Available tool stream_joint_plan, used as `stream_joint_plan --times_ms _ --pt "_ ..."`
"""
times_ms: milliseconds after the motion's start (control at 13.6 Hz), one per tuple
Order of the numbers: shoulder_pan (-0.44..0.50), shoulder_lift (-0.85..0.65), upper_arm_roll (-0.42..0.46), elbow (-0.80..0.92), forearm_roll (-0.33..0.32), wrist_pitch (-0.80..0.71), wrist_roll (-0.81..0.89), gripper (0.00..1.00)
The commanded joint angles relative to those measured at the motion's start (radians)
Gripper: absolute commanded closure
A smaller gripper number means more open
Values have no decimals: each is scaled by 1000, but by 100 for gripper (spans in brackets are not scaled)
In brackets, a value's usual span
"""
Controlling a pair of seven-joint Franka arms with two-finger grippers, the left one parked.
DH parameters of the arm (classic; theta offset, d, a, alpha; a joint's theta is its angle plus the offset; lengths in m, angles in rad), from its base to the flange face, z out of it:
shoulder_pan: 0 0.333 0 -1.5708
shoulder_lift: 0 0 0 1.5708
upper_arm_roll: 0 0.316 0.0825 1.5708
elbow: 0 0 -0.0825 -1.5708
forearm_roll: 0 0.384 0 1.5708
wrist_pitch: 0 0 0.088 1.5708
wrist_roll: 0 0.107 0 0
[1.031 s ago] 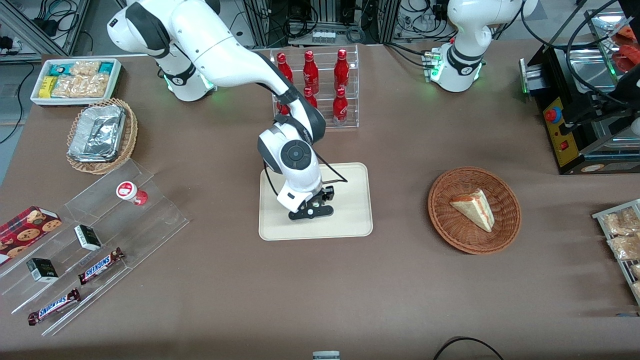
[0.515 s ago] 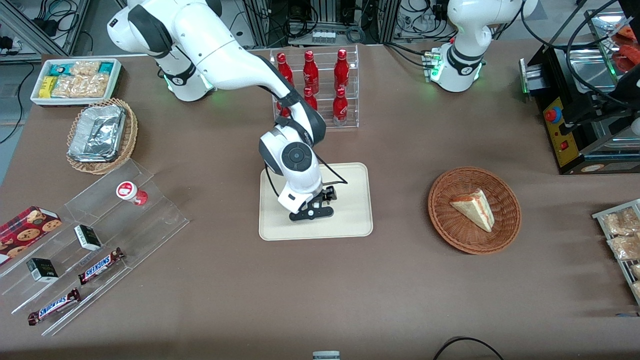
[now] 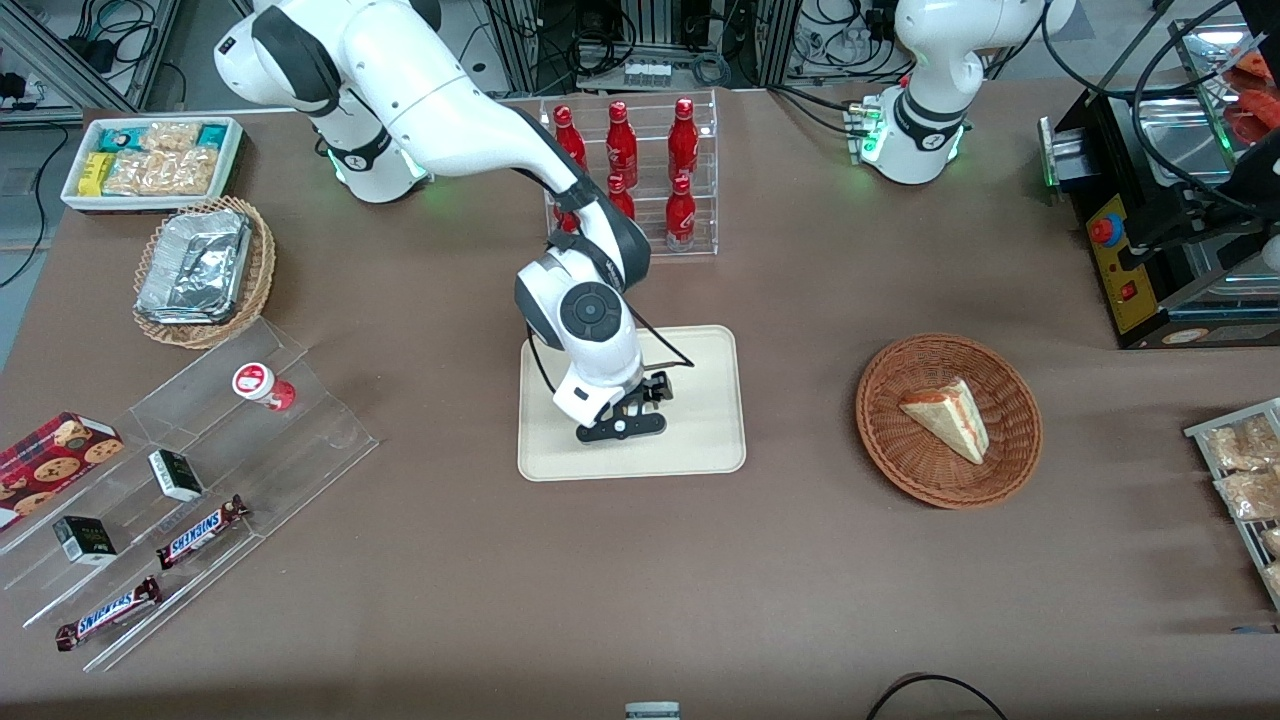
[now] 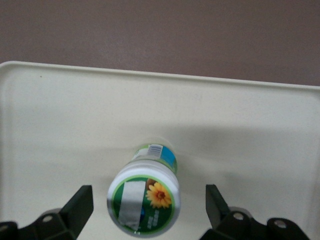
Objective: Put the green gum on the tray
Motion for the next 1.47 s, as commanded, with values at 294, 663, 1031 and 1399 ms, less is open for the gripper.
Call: stream_joint_plan --times_ms 294,663,1031,1399 --pt "-8 -180 -33 -1 -12 -295 -97 0" --pt "-120 -264 -33 -3 -12 -453 -275 0" --pt "-279 -321 -33 -3 -12 -565 -481 0" --pt "-468 -415 -33 -75 -14 -582 -712 0"
